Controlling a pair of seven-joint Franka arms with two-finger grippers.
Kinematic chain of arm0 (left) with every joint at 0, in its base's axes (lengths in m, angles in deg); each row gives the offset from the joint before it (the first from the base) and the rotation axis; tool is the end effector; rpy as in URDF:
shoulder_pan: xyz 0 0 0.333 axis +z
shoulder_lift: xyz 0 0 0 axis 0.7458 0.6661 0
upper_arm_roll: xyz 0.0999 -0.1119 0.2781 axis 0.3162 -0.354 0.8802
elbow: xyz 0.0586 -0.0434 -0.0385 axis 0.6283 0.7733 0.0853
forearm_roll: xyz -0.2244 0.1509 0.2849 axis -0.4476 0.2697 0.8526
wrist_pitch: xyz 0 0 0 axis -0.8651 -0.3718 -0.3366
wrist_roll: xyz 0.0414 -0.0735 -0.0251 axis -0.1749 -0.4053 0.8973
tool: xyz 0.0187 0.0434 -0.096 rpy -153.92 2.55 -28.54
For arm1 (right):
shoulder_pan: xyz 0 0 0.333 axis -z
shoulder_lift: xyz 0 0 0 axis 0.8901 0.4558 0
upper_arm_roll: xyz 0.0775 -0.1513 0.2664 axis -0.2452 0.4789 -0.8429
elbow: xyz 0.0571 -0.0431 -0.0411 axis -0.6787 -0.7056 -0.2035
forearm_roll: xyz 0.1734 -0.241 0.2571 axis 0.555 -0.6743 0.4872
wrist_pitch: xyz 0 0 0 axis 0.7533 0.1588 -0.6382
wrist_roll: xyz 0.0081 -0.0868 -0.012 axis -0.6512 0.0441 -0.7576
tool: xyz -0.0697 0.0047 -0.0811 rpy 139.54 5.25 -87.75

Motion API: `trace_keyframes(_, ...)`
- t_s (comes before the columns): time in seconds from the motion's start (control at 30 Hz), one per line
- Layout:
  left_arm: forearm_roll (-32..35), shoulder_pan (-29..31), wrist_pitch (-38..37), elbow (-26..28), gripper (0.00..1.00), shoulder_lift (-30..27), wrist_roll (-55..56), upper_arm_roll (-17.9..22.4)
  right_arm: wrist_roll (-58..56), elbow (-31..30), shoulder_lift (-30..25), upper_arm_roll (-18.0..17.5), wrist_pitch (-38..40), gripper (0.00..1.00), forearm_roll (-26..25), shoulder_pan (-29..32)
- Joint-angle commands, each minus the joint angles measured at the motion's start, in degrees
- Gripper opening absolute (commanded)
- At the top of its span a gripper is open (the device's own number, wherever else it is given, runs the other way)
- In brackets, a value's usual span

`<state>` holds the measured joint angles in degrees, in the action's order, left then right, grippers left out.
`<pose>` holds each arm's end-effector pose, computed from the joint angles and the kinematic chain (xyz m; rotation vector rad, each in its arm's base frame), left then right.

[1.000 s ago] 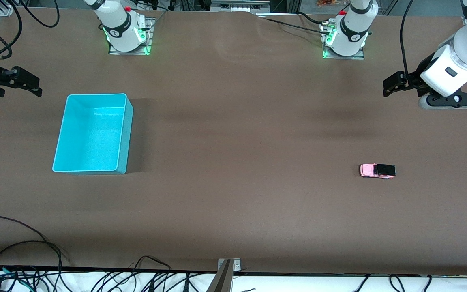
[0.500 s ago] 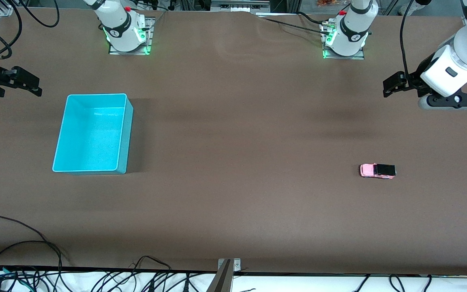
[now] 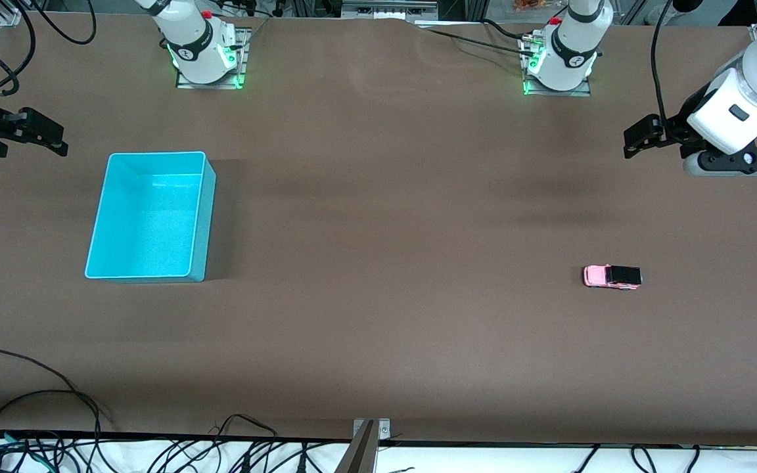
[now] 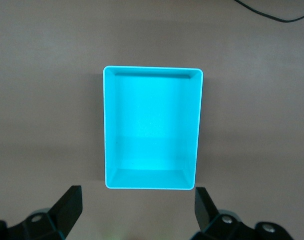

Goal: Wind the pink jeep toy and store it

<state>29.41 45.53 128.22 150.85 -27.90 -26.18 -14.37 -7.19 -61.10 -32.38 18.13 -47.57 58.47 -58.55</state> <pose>0.5426 -0.0663 0.5997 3.1281 0.0438 -0.1872 0.5513 -0.0062 0.6144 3.1072 0.0787 -0.0765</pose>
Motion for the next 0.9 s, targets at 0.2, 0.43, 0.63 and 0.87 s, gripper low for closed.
trace_keyframes(0.2,0.7,-0.1,-1.2,-2.2,1.00,1.3,-1.3,0.3,-0.4,0.6,0.0,-0.8,0.5,1.00,-0.4,0.9)
trace_keyframes(0.43,0.7,-0.1,-1.2,-2.2,1.00,1.3,-1.4,0.3,-0.4,0.6,0.0,-0.8,0.5,1.00,-0.4,0.9)
trace_keyframes(0.63,0.8,-0.2,-1.2,-2.2,1.00,1.4,-1.5,0.3,-0.4,0.6,0.0,-0.8,0.5,1.00,-0.4,0.9)
trace_keyframes(0.87,1.3,-0.3,-1.2,-2.3,1.00,1.9,-5.7,0.3,-0.4,0.6,0.0,-0.8,0.5,1.00,-0.4,0.9)
